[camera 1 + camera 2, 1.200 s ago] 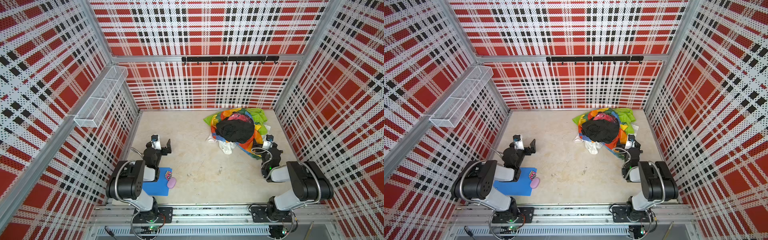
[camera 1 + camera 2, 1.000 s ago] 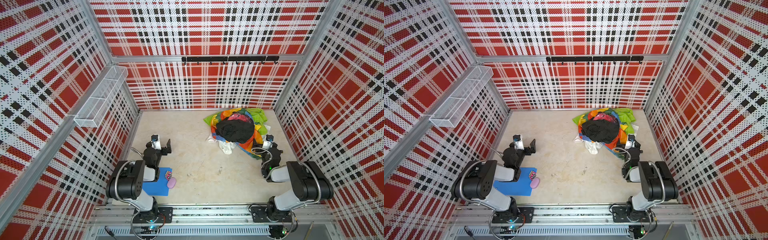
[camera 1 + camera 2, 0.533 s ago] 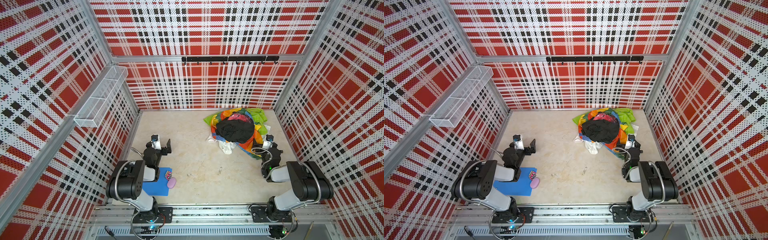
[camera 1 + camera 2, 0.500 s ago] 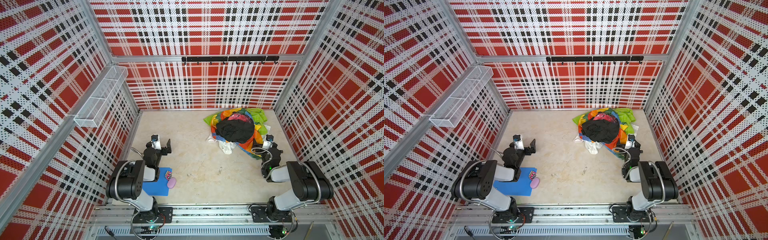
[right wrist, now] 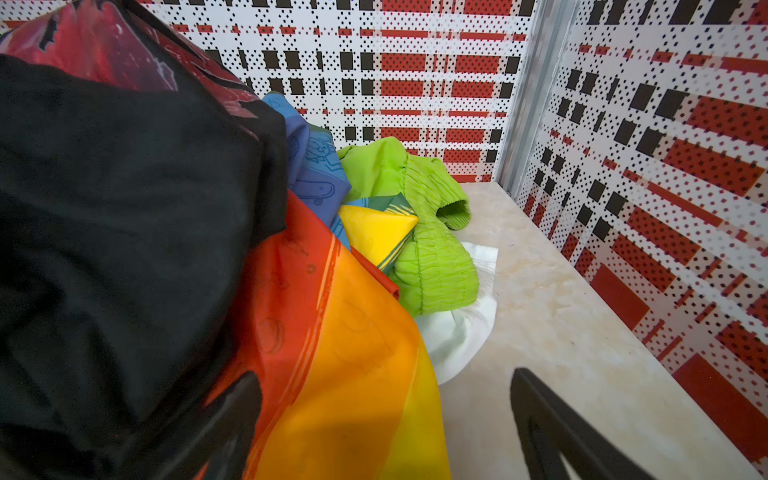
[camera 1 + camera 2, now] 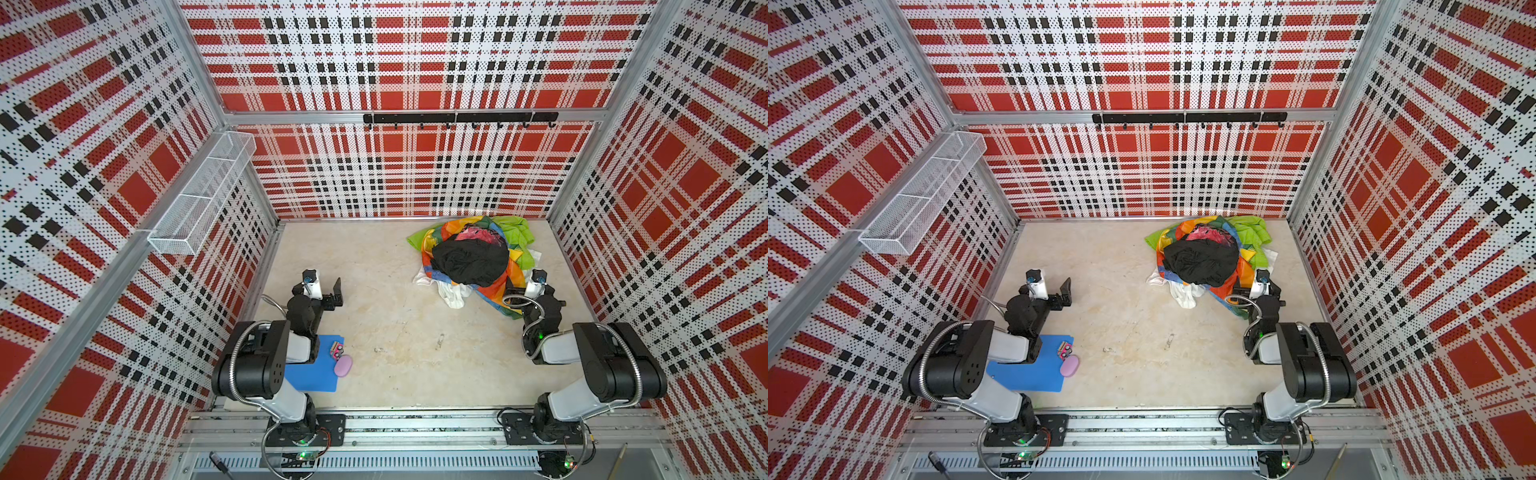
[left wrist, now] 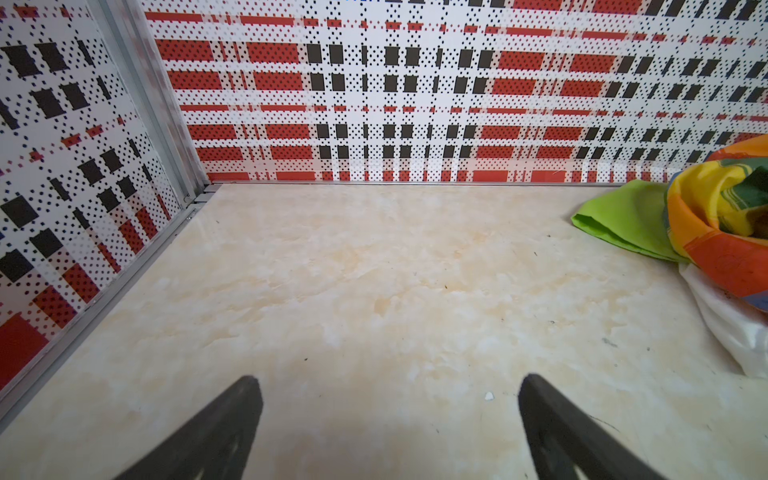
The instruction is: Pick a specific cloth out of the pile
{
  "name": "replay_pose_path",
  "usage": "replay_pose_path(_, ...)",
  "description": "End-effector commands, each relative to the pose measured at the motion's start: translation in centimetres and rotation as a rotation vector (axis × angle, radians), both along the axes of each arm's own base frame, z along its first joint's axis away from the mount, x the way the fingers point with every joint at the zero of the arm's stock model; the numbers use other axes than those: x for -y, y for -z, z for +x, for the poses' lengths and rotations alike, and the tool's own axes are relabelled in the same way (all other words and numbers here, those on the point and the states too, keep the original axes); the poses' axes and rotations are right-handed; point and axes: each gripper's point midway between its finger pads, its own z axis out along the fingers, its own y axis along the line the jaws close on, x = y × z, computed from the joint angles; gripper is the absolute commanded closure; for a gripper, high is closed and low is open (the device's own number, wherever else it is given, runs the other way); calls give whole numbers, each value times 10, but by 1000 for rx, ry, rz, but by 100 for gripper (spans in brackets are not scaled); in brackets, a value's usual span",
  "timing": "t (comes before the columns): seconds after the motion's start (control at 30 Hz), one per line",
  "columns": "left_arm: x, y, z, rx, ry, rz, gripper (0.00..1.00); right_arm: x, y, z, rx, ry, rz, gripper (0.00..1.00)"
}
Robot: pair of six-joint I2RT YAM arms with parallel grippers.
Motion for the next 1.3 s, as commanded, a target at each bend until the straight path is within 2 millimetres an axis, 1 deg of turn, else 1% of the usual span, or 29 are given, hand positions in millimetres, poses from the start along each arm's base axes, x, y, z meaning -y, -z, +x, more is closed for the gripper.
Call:
replay_pose_path(0.0, 1, -13, 4, 37, 4, 4, 1, 0, -14, 4, 52, -4, -7, 0)
replay_pose_path(0.17, -3, -13, 4, 36, 6, -13, 1, 0, -14, 4, 53, -4, -7, 0)
replay_pose_path(0.77, -3, -13, 3, 40, 9, -13, 1, 0, -14, 3, 53, -1, -6, 0)
replay_pose_path(0.97, -3, -15, 0, 53, 4, -13, 1, 4, -20, -8, 102, 18, -3, 0)
replay_pose_path(1.1, -5, -20, -7, 81, -26, -3, 1, 3, -23, -14, 129, 16, -4, 0)
replay_pose_path(1.23, 10, -27, -12, 103, -19, 74, 1, 5, -30, -19, 146, 29, -3, 0)
replay_pose_path(1.27, 11, -29, -14, 105, -35, 86, 1, 5, -33, -20, 150, 32, -4, 0)
